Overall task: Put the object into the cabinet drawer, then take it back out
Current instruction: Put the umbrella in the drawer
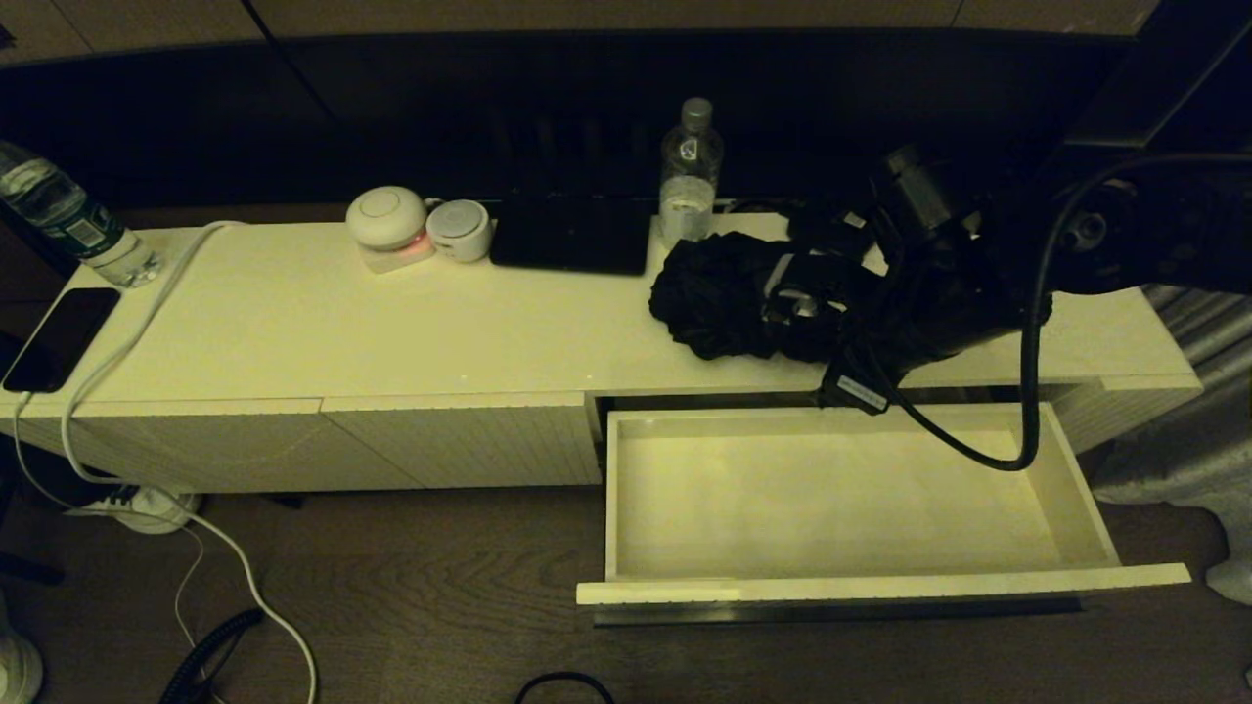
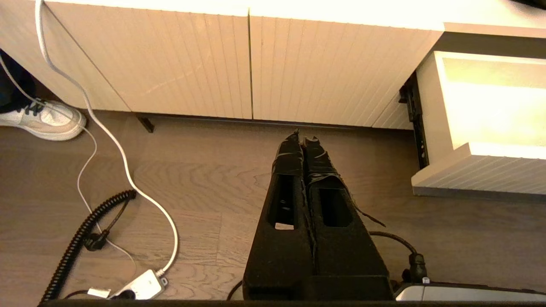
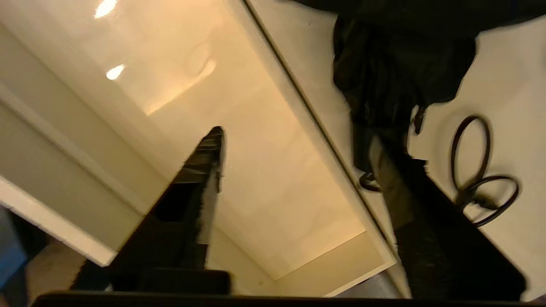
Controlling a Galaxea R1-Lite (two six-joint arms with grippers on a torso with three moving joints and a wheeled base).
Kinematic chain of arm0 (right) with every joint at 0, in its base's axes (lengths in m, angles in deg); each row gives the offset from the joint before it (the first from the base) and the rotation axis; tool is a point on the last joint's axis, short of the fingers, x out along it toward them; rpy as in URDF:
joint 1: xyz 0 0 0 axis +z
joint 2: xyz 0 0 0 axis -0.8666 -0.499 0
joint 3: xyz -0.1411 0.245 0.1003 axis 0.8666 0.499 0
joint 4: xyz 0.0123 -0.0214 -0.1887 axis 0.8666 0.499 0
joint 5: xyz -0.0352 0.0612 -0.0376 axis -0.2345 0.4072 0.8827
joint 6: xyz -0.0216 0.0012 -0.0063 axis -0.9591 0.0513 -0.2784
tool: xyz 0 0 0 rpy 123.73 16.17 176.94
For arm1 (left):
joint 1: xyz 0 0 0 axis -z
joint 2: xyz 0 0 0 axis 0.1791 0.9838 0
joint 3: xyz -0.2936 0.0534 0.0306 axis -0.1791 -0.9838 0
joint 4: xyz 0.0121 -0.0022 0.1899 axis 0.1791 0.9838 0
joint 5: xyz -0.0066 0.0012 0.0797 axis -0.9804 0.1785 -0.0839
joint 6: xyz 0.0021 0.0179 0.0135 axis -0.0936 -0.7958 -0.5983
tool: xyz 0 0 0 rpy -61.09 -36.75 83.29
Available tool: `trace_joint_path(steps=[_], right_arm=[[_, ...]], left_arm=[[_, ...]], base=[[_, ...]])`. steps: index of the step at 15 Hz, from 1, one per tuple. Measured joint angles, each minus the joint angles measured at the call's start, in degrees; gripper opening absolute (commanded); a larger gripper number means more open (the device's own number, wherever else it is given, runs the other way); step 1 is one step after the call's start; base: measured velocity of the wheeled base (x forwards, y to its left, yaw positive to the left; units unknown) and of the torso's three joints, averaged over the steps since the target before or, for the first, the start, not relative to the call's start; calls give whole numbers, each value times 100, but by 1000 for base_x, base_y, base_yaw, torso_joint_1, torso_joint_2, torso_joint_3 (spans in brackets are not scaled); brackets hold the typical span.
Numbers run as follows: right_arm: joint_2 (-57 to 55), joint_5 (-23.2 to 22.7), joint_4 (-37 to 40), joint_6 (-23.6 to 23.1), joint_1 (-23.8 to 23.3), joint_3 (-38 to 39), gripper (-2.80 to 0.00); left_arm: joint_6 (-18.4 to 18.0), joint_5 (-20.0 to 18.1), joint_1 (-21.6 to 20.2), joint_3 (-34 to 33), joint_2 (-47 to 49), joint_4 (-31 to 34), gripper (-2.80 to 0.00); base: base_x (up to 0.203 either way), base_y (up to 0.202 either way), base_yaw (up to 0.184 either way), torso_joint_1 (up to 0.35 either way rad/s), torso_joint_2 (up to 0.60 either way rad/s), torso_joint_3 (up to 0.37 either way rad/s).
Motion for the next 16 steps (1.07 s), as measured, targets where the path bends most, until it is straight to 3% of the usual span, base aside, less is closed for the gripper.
trace_joint_path(steps=[3, 8, 16], right_arm=[[-196, 45, -101, -500, -68, -264, 0], [-506, 31, -934, -1552, -365, -395, 0], [-936, -8, -2006, -2127, -597, -634, 0]], left_arm=[[0, 2, 0, 0, 0, 0, -280], [-2, 0, 0, 0, 0, 0, -280], [-2, 2, 0, 0, 0, 0, -280]], base=[[0, 0, 0, 0, 0, 0], [0, 0, 0, 0, 0, 0], [0, 0, 0, 0, 0, 0]])
